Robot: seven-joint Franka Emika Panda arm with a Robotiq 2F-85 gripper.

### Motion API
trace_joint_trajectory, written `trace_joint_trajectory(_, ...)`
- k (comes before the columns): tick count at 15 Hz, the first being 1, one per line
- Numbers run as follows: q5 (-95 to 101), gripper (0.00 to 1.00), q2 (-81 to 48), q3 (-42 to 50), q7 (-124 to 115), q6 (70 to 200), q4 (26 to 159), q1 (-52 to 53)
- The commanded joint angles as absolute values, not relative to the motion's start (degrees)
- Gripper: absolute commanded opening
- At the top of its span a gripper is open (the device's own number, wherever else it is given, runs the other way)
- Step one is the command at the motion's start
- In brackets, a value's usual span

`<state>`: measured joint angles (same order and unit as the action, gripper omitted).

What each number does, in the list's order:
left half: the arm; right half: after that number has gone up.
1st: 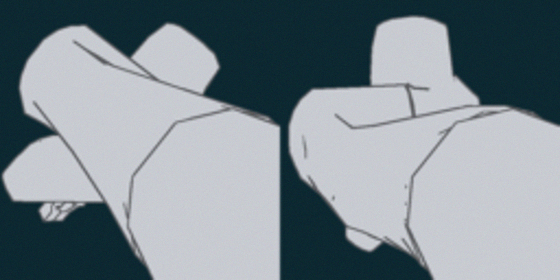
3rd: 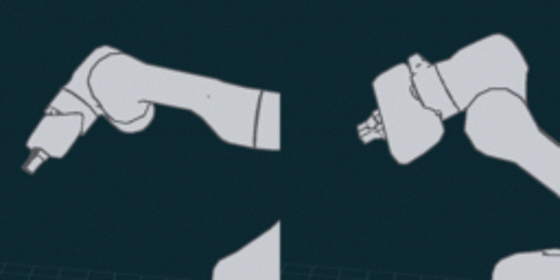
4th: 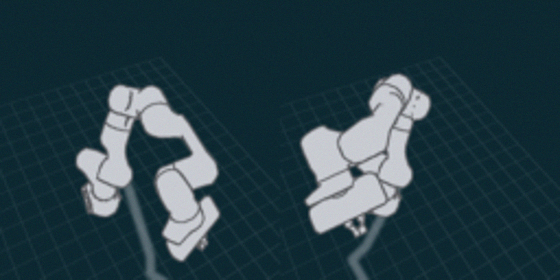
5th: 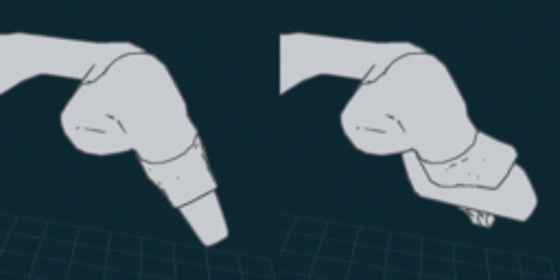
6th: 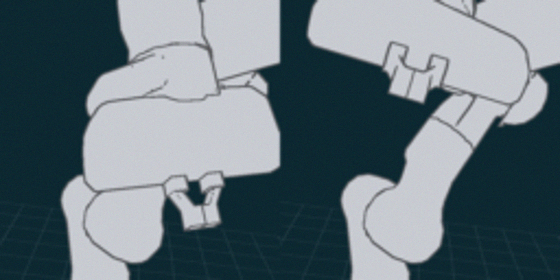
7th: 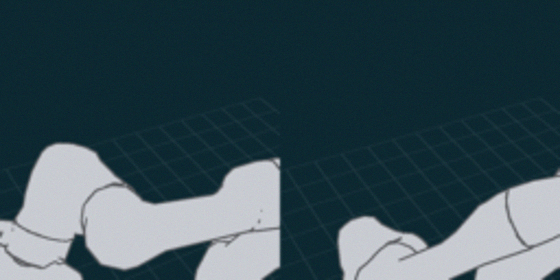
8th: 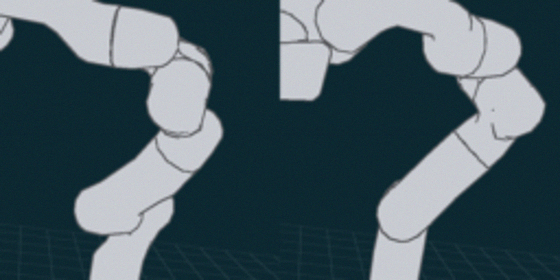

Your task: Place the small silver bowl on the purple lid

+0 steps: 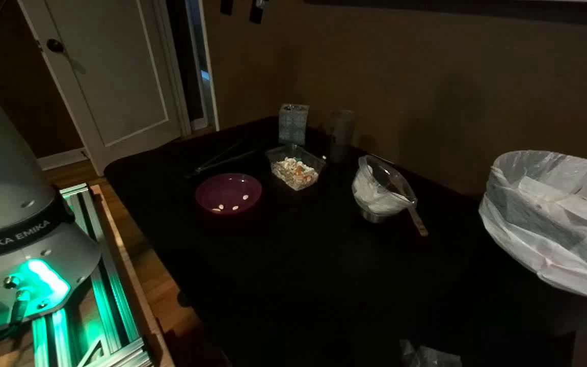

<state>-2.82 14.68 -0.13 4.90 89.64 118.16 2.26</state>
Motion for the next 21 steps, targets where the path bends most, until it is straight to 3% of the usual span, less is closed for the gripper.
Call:
trace_joint_trajectory(1,-2.9,1.0,14.6,-0.3,4.9,89.5,118.0,2.0)
trace_joint_trajectory(11,-0.2,1.0,8.2,4.5,2.0,101.0,116.2,-4.2)
trace_joint_trajectory(16,-3.7,1.0,-0.7,9.0,3.6,99.2,111.3,-8.1)
trace_joint_trajectory(17,-1.6,1.0,4.0,7.8,3.0,101.3,114.9,-7.3)
trace_joint_trajectory(21,-2.6,1.0,-0.3,8.8,3.5,101.1,112.6,-8.4)
